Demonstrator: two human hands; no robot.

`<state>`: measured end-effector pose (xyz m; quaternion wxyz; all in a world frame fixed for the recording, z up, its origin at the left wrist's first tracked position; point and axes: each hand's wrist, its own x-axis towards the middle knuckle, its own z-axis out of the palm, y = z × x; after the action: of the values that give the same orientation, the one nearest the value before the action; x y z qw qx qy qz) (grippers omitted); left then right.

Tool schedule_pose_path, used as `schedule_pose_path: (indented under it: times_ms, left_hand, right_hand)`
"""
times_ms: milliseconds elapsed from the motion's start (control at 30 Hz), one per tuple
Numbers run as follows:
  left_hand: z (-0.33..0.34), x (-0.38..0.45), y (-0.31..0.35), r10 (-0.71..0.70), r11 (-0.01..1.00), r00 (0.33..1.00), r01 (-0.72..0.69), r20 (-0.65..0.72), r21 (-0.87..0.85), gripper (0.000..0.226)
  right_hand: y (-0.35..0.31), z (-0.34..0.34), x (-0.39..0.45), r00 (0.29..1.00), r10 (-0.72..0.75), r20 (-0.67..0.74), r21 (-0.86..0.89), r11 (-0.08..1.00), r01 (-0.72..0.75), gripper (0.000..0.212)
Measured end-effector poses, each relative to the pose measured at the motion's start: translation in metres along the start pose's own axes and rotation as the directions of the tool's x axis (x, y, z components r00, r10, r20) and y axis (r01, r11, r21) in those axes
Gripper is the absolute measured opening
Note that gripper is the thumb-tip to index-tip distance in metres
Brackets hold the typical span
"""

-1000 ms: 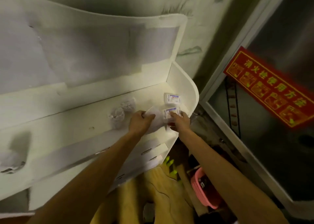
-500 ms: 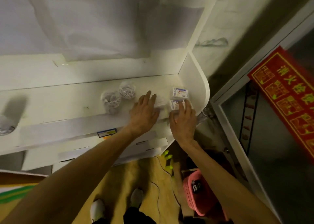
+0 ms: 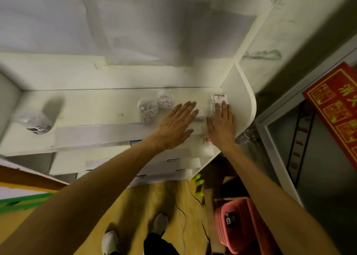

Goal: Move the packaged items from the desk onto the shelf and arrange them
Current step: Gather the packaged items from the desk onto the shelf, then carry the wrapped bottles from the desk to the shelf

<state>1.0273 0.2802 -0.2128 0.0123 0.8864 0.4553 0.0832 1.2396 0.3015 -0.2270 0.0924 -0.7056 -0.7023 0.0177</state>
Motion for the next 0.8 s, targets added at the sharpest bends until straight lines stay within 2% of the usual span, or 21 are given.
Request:
schedule_pose_path:
  times_ms: [67,133,233,300,367,467,533,700,800]
  left_hand:
    - [-0.010,-0.022,0.002,0.124,0.992,0.992,-0.124,-0.036,0.023,0.064]
    - [-0.017,-0.048,0.001,0.169,0.985,0.985,-0.168,-0.017,0.048,0.062]
    - [-0.023,-0.094,-0.017,0.218,0.969,0.974,-0.223,0.057,0.103,0.061]
    - [-0.031,-0.129,-0.040,0.222,0.957,0.969,-0.237,0.105,0.166,0.060]
    - [-0.043,-0.164,-0.069,0.130,0.970,0.984,-0.151,0.118,0.192,0.059]
    - [-0.065,-0.219,-0.105,-0.075,0.982,0.990,0.053,0.119,0.182,0.062]
    - [-0.078,-0.263,-0.124,-0.123,0.975,0.986,0.099,0.116,0.197,0.061]
    - [-0.108,-0.398,-0.162,-0.171,0.966,0.982,0.150,0.085,0.210,0.055]
    - [-0.113,-0.491,-0.178,-0.249,0.958,0.964,0.231,0.092,0.170,0.053]
  right_hand:
    - [-0.013,-0.006,-0.021,0.995,0.028,-0.094,0.164,0.986,-0.012,0.063]
    - [-0.032,-0.007,-0.052,0.986,0.034,-0.161,0.318,0.948,0.019,0.059]
    - [-0.057,-0.003,-0.091,0.967,-0.101,-0.234,0.327,0.928,0.176,0.056]
    - [-0.080,0.001,-0.101,0.954,-0.210,-0.213,0.265,0.928,0.263,0.058]
    - [-0.117,0.002,-0.103,0.953,-0.262,-0.152,0.197,0.937,0.289,0.062]
    - [-0.181,-0.001,-0.112,0.952,-0.305,-0.038,0.150,0.940,0.307,0.071]
    - [-0.227,-0.002,-0.131,0.930,-0.367,0.029,0.127,0.924,0.361,0.075]
    - [-0.347,0.012,-0.205,0.816,-0.572,0.081,0.189,0.813,0.551,0.065]
    - [-0.409,0.031,-0.254,0.696,-0.705,0.139,0.252,0.705,0.664,0.069]
